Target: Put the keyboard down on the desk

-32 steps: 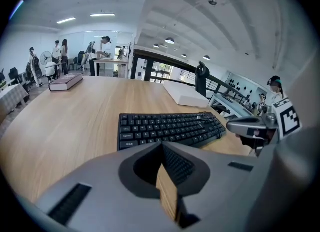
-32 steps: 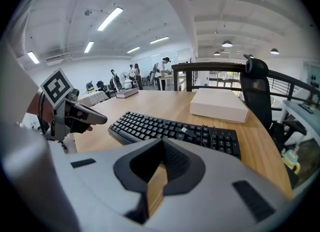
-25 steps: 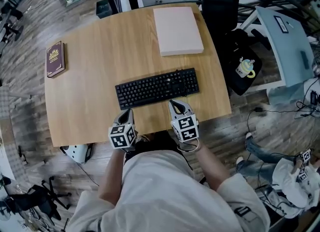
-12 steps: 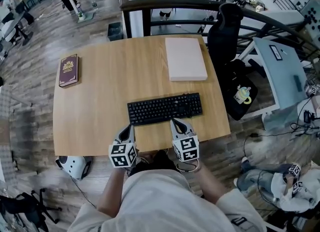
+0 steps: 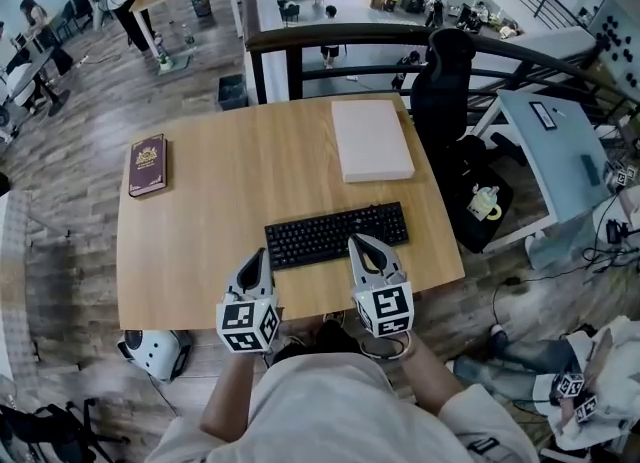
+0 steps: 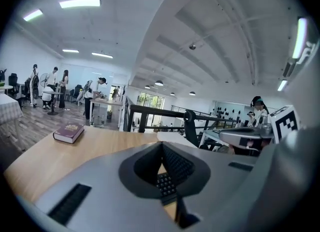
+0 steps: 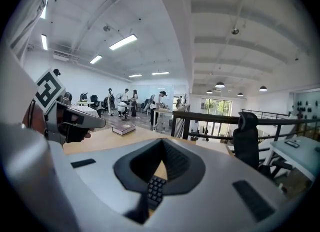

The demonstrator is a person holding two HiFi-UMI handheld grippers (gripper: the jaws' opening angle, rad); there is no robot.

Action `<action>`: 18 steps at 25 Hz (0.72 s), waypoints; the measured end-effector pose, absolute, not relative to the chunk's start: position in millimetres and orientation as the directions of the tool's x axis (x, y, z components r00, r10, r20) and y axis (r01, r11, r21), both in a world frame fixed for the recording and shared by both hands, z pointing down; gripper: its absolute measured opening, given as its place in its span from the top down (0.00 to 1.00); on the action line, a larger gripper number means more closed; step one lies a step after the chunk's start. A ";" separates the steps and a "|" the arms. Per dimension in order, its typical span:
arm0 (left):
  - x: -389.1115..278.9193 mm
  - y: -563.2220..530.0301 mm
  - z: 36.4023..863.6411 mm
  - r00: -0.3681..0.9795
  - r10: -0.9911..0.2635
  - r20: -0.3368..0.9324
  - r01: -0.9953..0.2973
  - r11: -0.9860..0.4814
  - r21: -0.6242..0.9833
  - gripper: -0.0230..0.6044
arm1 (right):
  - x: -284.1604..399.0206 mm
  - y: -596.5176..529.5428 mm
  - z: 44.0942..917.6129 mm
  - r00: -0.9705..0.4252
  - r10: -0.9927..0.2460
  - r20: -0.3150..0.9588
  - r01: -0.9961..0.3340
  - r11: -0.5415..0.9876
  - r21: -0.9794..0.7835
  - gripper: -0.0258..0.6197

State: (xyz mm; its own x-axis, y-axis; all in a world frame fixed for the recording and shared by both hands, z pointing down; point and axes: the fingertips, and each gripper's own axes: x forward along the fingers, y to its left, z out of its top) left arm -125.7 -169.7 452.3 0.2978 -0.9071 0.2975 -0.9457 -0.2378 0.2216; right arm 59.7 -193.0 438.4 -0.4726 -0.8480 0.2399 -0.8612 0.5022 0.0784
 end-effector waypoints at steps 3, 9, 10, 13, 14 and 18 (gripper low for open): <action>-127.4 -171.7 423.6 0.288 -0.927 0.240 -0.951 -0.248 0.186 0.95 | 59.7 -194.9 407.0 -0.467 -0.867 0.175 -0.870 0.486 0.088 0.96; -133.6 -172.7 383.1 0.278 -0.947 0.159 -0.955 -0.255 0.152 0.95 | 62.3 -194.8 364.2 -0.447 -0.890 0.093 -0.884 0.455 0.104 0.96; -135.4 -172.8 379.1 0.275 -0.950 0.151 -0.956 -0.253 0.150 0.95 | 62.2 -195.0 360.0 -0.446 -0.891 0.084 -0.885 0.453 0.104 0.96; -140.1 -173.1 369.9 0.268 -0.954 0.132 -0.957 -0.249 0.146 0.95 | 59.5 -196.5 350.8 -0.447 -0.892 0.063 -0.886 0.451 0.109 0.96; -140.6 -173.2 367.1 0.267 -0.955 0.126 -0.958 -0.249 0.145 0.95 | 58.9 -196.9 349.1 -0.447 -0.893 0.060 -0.886 0.451 0.108 0.96; -142.1 -172.6 356.0 0.260 -0.960 0.107 -0.961 -0.247 0.125 0.95 | 57.2 -197.6 338.0 -0.450 -0.892 0.039 -0.885 0.451 0.116 0.96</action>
State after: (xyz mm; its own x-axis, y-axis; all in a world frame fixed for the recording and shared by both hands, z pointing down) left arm -142.1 -172.6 356.0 0.2602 -0.9596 0.1070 -0.9610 -0.2467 0.1248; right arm 57.2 -197.6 338.0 -0.4496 -0.8924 0.0389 -0.8849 0.4510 0.1162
